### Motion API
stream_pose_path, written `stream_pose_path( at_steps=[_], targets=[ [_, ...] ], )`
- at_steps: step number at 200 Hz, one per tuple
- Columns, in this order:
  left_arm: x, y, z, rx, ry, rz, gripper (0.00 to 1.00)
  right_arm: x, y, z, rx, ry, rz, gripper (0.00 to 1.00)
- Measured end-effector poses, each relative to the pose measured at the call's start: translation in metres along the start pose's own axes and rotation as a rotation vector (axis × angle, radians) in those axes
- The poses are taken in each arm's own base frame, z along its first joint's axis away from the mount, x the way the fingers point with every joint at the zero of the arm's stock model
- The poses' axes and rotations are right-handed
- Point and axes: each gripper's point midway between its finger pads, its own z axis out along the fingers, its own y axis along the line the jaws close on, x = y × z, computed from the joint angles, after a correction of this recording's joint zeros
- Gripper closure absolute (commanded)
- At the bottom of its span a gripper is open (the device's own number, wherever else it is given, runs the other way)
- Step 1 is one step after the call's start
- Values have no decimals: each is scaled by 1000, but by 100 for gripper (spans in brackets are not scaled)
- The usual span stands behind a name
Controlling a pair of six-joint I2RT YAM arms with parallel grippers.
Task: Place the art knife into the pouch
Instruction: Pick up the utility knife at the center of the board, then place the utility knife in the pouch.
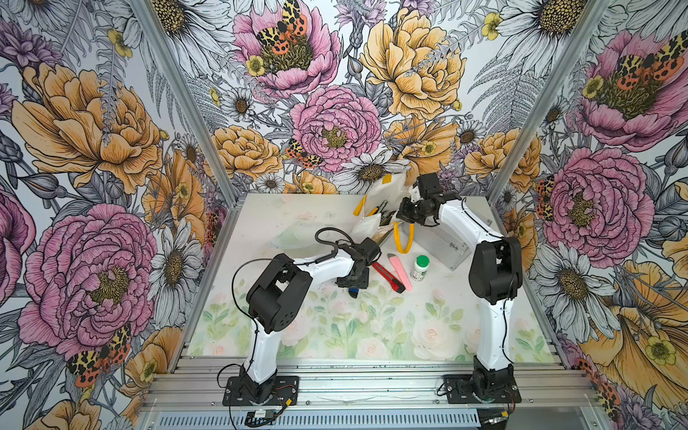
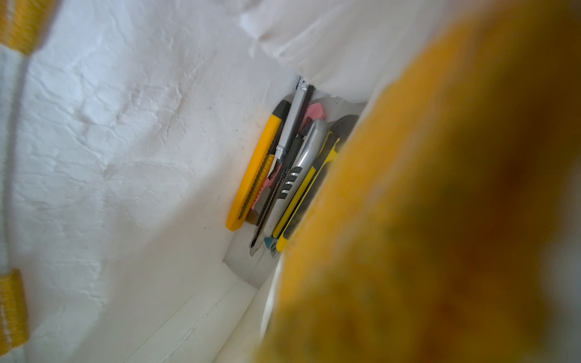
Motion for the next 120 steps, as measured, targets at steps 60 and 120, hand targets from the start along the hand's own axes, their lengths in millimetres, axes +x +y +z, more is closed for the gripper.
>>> stream_pose_path(
  at_steps=[60,120],
  targets=[
    [-2,5,-38,51,-47,32,68,0,0,0,-1,0,8,100],
    [-71,-3,-241,338,-490,55,66,0,0,0,-1,0,15,100]
  ],
)
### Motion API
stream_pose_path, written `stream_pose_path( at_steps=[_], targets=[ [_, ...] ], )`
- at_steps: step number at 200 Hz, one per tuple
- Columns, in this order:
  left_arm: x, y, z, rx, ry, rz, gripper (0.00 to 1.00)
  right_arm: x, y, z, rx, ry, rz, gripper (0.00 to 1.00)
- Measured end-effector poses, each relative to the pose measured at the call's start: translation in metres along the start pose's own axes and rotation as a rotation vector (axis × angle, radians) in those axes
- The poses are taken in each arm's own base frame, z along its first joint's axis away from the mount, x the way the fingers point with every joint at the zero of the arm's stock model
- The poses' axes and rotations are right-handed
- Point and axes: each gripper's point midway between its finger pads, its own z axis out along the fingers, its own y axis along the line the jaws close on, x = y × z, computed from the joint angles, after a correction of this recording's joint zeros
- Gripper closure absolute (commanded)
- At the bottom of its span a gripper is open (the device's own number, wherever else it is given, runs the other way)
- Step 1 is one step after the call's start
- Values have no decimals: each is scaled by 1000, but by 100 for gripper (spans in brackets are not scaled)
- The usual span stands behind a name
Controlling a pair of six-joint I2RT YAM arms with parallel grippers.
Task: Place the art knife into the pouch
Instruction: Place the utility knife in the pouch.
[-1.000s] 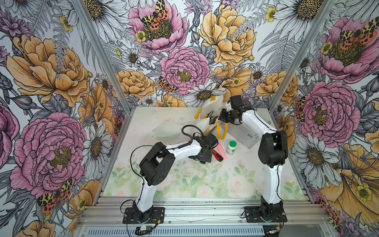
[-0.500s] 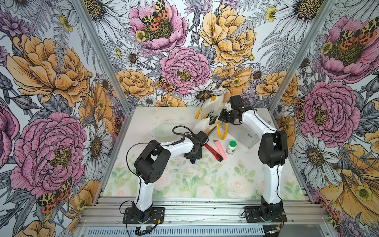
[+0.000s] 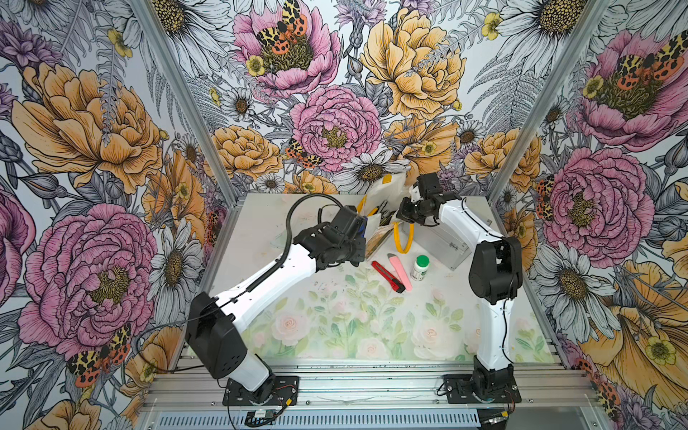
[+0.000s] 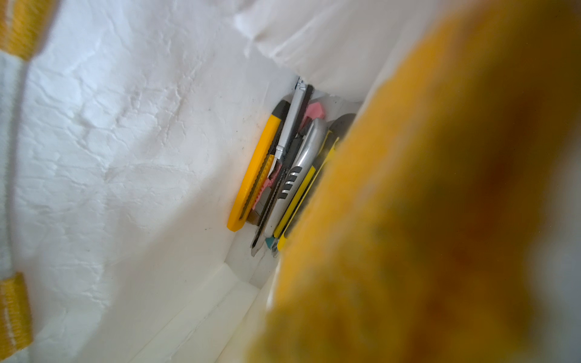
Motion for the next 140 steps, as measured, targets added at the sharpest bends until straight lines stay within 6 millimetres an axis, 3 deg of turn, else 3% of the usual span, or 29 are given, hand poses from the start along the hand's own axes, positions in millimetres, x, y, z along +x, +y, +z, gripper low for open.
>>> stream_pose_path(
  at_steps=[15,33,55,73,96,117,140],
  targets=[
    [-48,-16,-45,68,-162,26,65,0,0,0,0,0,2,100],
    [-91,-28,-86,121,-323,63,65,0,0,0,0,0,3,100],
    [-128,-35,-95,130,-420,102,65,0,2,-1,-2,-2,5,100],
    [-148,-44,-68,114,-431,147,66,0,4,-4,2,-8,-1,100],
    [-161,-52,-4,79,-384,201,66,2,7,-6,11,-17,-6,100],
    [-159,-57,59,55,-322,232,67,7,9,-6,22,-18,-15,100],
    [-149,-54,106,30,-267,250,64,10,8,-8,33,-24,-20,100]
  ],
)
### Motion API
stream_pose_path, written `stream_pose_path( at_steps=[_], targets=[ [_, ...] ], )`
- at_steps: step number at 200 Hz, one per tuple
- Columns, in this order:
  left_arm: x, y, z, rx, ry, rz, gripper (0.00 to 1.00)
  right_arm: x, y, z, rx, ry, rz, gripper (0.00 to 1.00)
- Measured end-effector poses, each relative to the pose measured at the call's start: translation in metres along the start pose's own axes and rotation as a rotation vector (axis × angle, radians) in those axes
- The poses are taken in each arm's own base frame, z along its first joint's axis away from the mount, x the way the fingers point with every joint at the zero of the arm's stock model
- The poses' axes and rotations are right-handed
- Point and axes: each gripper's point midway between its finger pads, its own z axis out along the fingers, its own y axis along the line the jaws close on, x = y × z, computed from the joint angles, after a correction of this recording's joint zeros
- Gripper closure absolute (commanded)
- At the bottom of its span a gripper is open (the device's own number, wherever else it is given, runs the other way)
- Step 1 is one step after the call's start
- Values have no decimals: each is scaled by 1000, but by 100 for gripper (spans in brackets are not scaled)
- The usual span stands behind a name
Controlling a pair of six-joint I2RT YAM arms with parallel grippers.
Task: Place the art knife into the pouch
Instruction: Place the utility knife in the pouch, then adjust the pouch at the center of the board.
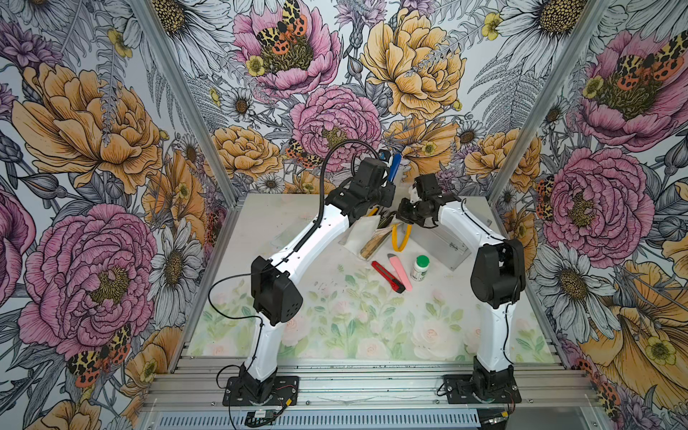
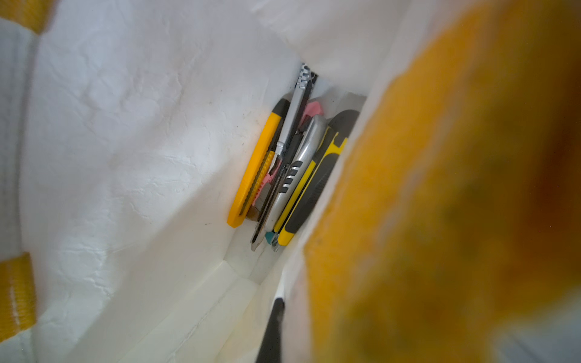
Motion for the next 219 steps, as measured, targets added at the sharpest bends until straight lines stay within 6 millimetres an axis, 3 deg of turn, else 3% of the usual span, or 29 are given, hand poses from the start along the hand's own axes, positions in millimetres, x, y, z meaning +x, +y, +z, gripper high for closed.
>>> stream_pose_path(
  at_steps=[21,39,55,106,162,191,219],
  targets=[
    [14,1,19,-9,35,13,53,2,-2,-1,11,-3,0,100],
    [18,4,22,-18,44,22,19,2,-3,-1,15,-3,0,100],
    [10,7,19,-28,25,15,2,2,-3,-1,17,-5,0,100],
    [-1,31,17,-97,-4,6,2,2,-4,-1,18,-4,0,100],
    [-4,82,20,-154,-2,-39,1,2,-3,-1,18,-5,0,100],
    [13,91,39,-170,36,-41,1,2,-4,-1,19,-5,0,100],
    [49,88,66,-158,128,-30,1,2,-3,-3,21,-8,-1,100]
  ],
)
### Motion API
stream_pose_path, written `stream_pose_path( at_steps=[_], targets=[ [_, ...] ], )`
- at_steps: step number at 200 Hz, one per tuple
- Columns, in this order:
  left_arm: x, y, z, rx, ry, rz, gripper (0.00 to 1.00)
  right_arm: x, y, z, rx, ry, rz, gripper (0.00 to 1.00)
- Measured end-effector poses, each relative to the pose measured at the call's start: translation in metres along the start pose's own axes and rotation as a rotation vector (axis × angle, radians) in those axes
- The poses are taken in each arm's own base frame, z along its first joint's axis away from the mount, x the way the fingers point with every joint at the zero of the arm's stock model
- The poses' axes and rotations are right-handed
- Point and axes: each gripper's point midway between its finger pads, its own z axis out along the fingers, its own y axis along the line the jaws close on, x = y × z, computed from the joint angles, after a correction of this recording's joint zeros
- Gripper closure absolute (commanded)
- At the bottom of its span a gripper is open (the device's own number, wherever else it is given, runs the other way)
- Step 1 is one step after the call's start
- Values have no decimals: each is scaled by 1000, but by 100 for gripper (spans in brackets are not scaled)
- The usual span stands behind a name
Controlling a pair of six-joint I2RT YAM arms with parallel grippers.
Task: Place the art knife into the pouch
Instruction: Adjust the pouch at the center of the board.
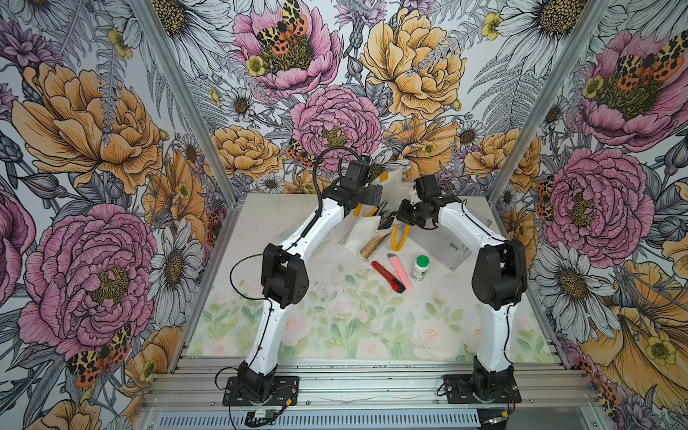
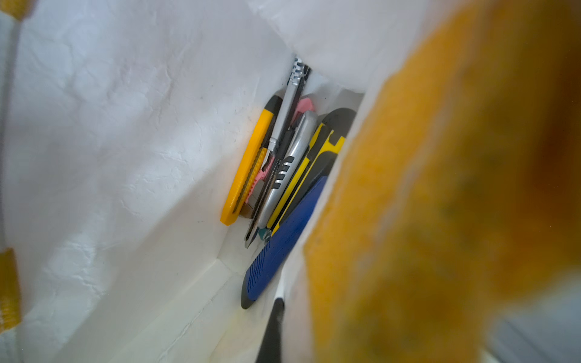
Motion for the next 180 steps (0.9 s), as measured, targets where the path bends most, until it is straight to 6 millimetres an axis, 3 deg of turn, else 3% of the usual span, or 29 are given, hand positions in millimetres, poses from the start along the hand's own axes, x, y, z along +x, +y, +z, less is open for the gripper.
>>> stream_pose_path(
  at_steps=[29,41,63,79,115,150,180],
  targets=[
    [20,-4,15,7,57,11,7,2,0,-1,6,-2,-2,100],
    [21,-4,14,7,58,16,20,2,0,-1,9,-4,0,100],
    [22,-2,15,4,63,18,54,2,1,-1,8,-5,1,100],
    [26,0,15,0,74,12,66,3,3,-1,7,-3,-1,100],
    [35,14,8,-33,97,7,75,2,2,-2,12,-8,-2,100],
    [47,35,-16,-102,124,11,78,5,9,-2,4,-6,-12,100],
    [58,53,-41,-133,145,5,82,5,32,-7,-31,-16,-45,100]
  ],
)
